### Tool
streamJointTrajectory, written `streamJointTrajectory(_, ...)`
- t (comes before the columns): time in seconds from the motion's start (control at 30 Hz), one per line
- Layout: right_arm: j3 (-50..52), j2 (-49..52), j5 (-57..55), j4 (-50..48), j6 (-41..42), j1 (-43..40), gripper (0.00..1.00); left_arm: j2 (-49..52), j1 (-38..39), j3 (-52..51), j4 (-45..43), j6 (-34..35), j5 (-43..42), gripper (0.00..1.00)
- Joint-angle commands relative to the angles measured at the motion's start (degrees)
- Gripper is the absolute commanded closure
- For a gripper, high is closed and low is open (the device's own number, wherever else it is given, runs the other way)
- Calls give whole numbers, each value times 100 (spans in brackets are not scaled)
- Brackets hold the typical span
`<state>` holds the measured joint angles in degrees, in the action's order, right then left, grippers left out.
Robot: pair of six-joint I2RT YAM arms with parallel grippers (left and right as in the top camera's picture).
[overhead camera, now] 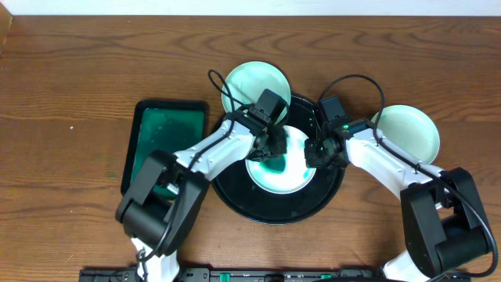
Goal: Clean dirty plates on tray and stack at the side
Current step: 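Scrub the white plate with the sponge while right gripper holds its rim, then return the sponge to the water tray with the left gripper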
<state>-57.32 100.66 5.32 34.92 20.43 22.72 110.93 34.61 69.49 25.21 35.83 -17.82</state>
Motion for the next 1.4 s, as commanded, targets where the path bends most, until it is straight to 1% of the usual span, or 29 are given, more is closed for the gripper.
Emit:
streamJointTrajectory(0.0, -2, 17, -251, 37, -15, 0, 99, 330, 151, -81, -116, -275, -1381, 93)
streamJointTrajectory(0.1, -2, 17, -251, 15, -13, 0, 99, 417, 225, -81, -227, -494, -1788, 93)
streamJointTrajectory(0.23, -2, 17, -251, 17, -13, 0, 99, 417, 282, -81, -400, -791, -2017, 93)
streamJointTrajectory(0.67, -2, 17, -251, 20, -13, 0, 99, 439, 271, -81, -437, -927, -2133, 93)
streamJointTrajectory(0.7, -2, 17, -251, 20, -13, 0, 99, 439, 262, -79, -404, -920, -2006, 93)
streamJointTrajectory(0.77, -2, 15, -251, 20, -13, 0, 99, 393, 227, -57, -120, -699, -1427, 93)
streamJointTrajectory(0.87, -2, 15, -251, 22, -13, 0, 99, 92, 111, -26, 566, -162, -125, 93)
streamJointTrajectory(0.97, -2, 15, -251, 17, -13, 0, 99, -522, -37, -26, 1060, 122, 833, 93)
streamJointTrajectory(1.1, -2, 15, -251, 20, -13, 0, 99, -1582, -258, -26, 1366, 98, 1320, 93)
streamJointTrajectory(1.2, -2, 15, -254, 20, -17, 0, 99, -2391, -507, -26, 1582, -136, 1506, 93)
streamJointTrajectory(1.3, -2, 15, -297, 17, -33, 0, 99, -2975, -905, -26, 2044, -153, 2177, 93)
streamJointTrajectory(1.37, -2, 15, -363, 20, -35, 0, 99, -3171, -1237, -37, 2361, -177, 2653, 93)
